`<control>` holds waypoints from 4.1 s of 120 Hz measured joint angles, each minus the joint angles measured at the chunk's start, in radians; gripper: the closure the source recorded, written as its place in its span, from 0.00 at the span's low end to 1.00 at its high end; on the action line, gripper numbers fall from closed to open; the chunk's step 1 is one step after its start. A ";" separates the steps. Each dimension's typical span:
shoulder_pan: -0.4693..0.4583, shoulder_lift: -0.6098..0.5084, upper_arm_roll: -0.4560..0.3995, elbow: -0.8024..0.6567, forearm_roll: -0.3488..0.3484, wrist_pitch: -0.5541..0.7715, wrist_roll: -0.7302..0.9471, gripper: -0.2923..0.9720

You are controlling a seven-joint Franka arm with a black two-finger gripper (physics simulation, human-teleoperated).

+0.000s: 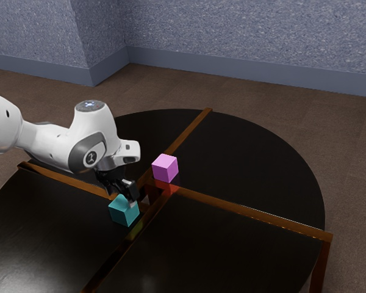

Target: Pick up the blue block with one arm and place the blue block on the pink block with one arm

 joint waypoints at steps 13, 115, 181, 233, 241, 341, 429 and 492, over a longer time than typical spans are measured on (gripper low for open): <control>0.000 0.000 0.000 0.000 -0.009 0.004 0.001 0.23; 0.002 0.069 0.008 0.024 -0.009 0.006 0.006 0.23; 0.002 0.090 0.009 0.033 -0.011 0.008 -0.005 0.30; 0.001 0.081 0.010 0.033 -0.009 0.009 -0.021 0.48; 0.001 0.077 0.010 0.033 -0.008 0.007 -0.025 0.48; 0.003 0.191 0.028 0.573 -0.023 -0.395 -0.051 0.50; 0.003 0.394 0.025 0.843 -0.046 -0.452 -0.042 0.50; 0.003 0.470 0.011 0.923 -0.054 -0.449 -0.039 0.50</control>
